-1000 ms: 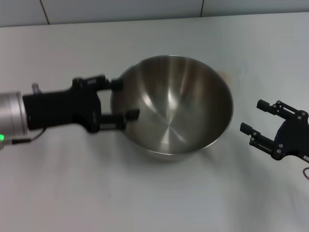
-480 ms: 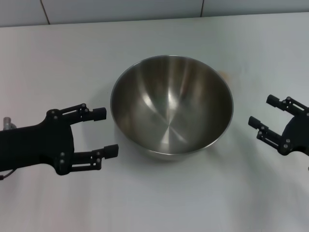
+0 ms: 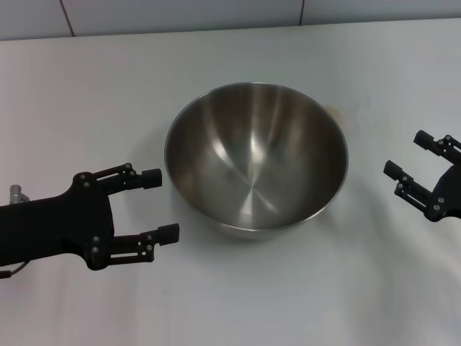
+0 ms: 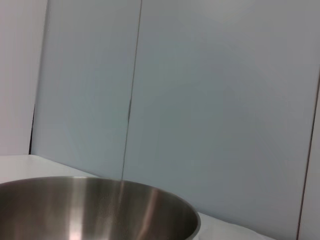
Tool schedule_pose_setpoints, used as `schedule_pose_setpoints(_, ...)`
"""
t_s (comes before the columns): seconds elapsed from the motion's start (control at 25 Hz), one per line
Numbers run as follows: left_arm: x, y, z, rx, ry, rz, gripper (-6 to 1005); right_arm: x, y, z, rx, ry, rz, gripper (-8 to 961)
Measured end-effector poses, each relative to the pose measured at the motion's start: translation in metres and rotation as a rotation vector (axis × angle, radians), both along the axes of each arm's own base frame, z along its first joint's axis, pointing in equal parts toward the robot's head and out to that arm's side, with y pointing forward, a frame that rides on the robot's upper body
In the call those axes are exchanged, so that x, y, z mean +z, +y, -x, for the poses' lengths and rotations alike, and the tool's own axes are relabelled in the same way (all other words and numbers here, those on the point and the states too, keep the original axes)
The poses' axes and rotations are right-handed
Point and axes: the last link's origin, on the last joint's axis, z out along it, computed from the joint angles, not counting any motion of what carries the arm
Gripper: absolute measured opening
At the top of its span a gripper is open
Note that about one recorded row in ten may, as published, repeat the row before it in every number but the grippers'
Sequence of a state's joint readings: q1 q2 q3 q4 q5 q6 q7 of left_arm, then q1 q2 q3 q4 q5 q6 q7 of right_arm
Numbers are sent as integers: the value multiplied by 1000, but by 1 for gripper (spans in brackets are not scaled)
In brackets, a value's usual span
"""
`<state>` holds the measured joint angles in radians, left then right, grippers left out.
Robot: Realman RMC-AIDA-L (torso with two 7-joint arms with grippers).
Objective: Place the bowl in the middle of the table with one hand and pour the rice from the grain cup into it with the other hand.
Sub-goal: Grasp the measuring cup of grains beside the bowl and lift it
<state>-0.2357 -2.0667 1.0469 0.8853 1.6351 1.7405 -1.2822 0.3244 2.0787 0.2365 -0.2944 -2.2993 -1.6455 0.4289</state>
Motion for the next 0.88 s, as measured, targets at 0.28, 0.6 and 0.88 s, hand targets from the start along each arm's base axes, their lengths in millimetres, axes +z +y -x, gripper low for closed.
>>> schedule_pose_setpoints(0.28, -5, 0, -2, -4, -20, 20, 831, 0, 2, 1, -5, 13, 6, 663)
schedule_pose_setpoints(0.6, -7, 0, -2, 1, -26, 28, 830, -2, 4, -2, -31, 3, 9, 663)
schedule_pose_setpoints(0.88, -7, -1, 0, 9, -28, 33, 830, -2, 4, -3, -48, 21, 9, 663)
